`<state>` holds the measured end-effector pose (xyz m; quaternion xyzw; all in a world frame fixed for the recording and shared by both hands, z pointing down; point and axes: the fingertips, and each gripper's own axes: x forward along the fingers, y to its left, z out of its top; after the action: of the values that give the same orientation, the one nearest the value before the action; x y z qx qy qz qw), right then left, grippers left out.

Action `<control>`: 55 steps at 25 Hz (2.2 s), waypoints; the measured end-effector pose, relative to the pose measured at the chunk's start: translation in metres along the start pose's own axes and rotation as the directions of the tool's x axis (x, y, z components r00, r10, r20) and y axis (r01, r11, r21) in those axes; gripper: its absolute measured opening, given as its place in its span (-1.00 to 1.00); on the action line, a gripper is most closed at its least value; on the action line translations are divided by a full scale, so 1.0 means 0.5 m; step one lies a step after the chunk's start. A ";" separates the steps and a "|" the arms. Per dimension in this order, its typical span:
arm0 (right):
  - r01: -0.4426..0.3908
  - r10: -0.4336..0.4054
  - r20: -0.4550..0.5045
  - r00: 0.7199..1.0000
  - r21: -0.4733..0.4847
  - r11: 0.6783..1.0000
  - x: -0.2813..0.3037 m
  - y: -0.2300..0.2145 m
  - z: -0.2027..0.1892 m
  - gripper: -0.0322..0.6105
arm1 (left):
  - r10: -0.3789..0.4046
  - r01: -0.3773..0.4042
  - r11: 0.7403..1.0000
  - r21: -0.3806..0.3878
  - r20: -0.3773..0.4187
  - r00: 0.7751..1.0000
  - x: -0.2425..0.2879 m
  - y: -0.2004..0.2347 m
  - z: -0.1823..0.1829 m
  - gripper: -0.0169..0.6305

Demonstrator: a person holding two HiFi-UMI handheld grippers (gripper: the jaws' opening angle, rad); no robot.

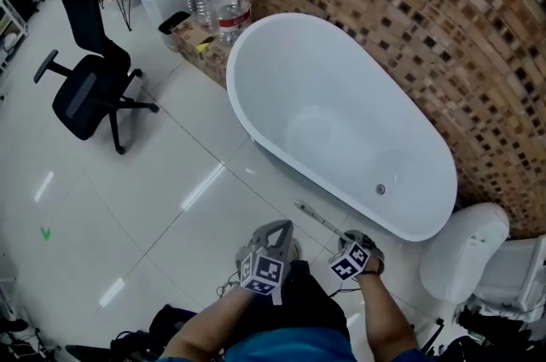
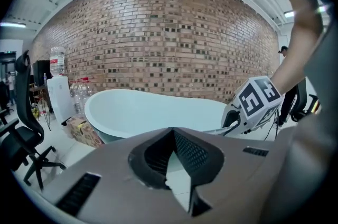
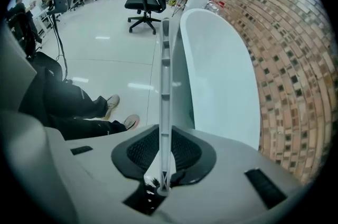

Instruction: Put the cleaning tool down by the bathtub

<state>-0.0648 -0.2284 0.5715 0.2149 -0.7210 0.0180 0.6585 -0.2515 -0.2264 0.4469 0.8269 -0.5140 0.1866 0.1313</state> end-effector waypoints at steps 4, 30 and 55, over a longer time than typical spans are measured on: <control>-0.030 0.030 -0.002 1.000 -0.024 0.999 0.103 -0.005 0.003 -0.66 | 0.029 -0.030 0.999 -0.042 -0.031 0.999 0.068 0.008 -0.066 -0.94; -0.034 0.031 -0.027 0.999 -0.107 0.994 0.794 0.067 -0.031 -0.66 | -0.016 -0.006 0.992 -0.126 -0.176 0.984 0.433 -0.024 -0.592 -0.94; -0.024 0.017 -0.211 0.977 -0.034 0.999 1.237 0.082 -0.121 -0.52 | -0.049 0.006 0.983 -0.182 -0.229 0.972 0.631 0.018 -0.882 -0.94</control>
<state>-0.0466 -0.3495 1.1824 0.1925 -0.6494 0.0346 0.7348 -0.2095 -0.3030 0.9821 0.7912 -0.4982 0.2333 0.2671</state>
